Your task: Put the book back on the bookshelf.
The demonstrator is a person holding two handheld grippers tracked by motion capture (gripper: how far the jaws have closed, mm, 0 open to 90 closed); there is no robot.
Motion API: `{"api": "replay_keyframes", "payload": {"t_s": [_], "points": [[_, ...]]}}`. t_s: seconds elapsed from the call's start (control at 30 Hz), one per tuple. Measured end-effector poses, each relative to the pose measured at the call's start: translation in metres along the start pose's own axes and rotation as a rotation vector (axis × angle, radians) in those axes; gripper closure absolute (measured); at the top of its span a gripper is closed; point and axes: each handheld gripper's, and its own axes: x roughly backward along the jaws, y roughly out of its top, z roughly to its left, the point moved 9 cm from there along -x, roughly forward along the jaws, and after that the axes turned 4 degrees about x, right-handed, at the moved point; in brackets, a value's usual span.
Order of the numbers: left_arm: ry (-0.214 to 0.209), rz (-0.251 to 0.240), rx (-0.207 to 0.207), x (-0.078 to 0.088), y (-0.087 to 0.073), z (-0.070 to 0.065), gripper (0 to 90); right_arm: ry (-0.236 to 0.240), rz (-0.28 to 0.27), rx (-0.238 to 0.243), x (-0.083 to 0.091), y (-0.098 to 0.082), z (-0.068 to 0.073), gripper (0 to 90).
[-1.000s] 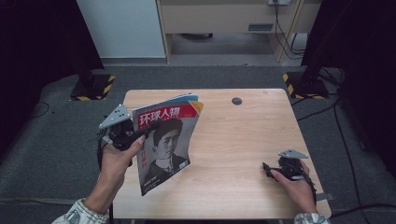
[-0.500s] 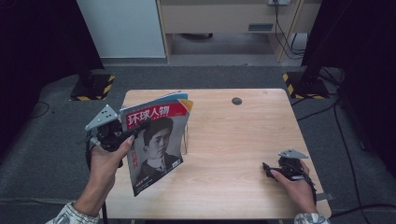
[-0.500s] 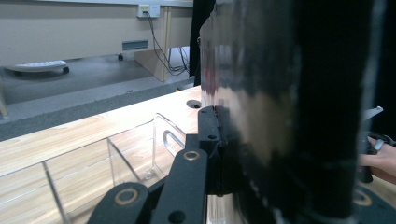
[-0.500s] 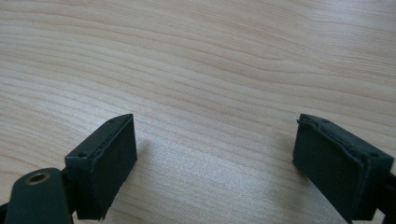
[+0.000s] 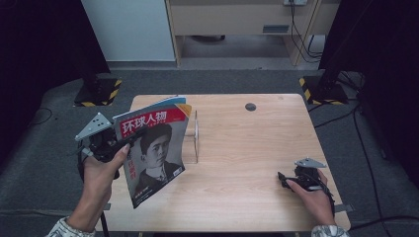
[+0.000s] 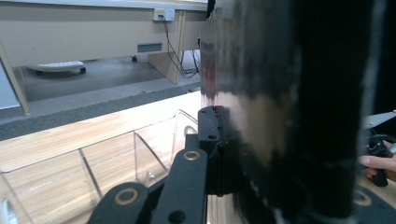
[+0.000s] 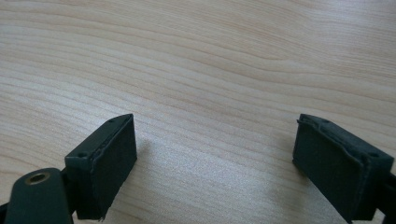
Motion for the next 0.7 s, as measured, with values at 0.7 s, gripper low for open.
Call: {"api": "replay_keyframes", "payload": {"t_s": [0.7], "points": [[0.055,-0.025,0.016,0.028,0.001,0.022,86.7,0.000,0.000,0.001,0.000,0.000,0.000,13.5]]}}
